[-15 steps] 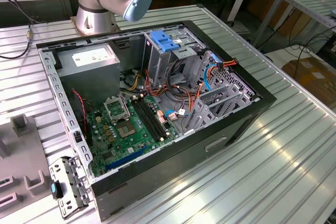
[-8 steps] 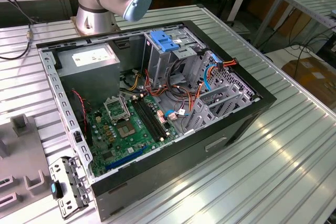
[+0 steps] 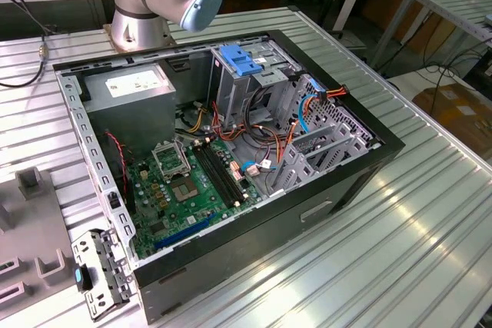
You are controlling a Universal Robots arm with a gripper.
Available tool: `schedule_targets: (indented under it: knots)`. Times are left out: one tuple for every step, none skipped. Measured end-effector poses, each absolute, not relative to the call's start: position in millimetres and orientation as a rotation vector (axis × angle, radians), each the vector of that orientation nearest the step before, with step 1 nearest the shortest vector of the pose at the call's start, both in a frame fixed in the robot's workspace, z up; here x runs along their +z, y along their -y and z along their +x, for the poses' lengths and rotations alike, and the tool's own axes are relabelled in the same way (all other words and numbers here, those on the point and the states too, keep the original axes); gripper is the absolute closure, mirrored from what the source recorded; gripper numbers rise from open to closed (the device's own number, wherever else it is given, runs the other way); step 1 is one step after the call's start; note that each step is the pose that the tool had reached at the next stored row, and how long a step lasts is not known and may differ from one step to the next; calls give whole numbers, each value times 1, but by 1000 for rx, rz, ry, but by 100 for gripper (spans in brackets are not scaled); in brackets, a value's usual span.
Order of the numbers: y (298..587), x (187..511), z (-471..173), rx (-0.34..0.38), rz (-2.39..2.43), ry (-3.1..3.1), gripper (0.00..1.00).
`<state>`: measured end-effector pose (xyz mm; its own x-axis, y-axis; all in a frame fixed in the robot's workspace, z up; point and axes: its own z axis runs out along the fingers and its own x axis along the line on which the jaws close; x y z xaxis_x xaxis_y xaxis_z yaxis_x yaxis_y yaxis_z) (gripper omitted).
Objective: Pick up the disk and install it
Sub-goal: 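Pick up the disk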
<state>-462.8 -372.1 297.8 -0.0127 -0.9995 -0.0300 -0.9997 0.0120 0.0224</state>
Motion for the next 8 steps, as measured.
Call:
schedule_targets:
  knots:
    - [372, 298, -463, 58, -2203, -2231, 53]
    - [372, 298, -463, 58, -2203, -2231, 63]
    - [372, 298, -463, 58, -2203, -2231, 63]
    - [372, 298, -463, 58, -2203, -2231, 63]
    - [372, 298, -463, 58, -2203, -2231, 63]
    - [372, 297, -463, 58, -2203, -2231, 63]
    - [372, 297, -463, 58, -2203, -2231, 63]
    - [372, 297, -463, 58, -2203, -2231, 63]
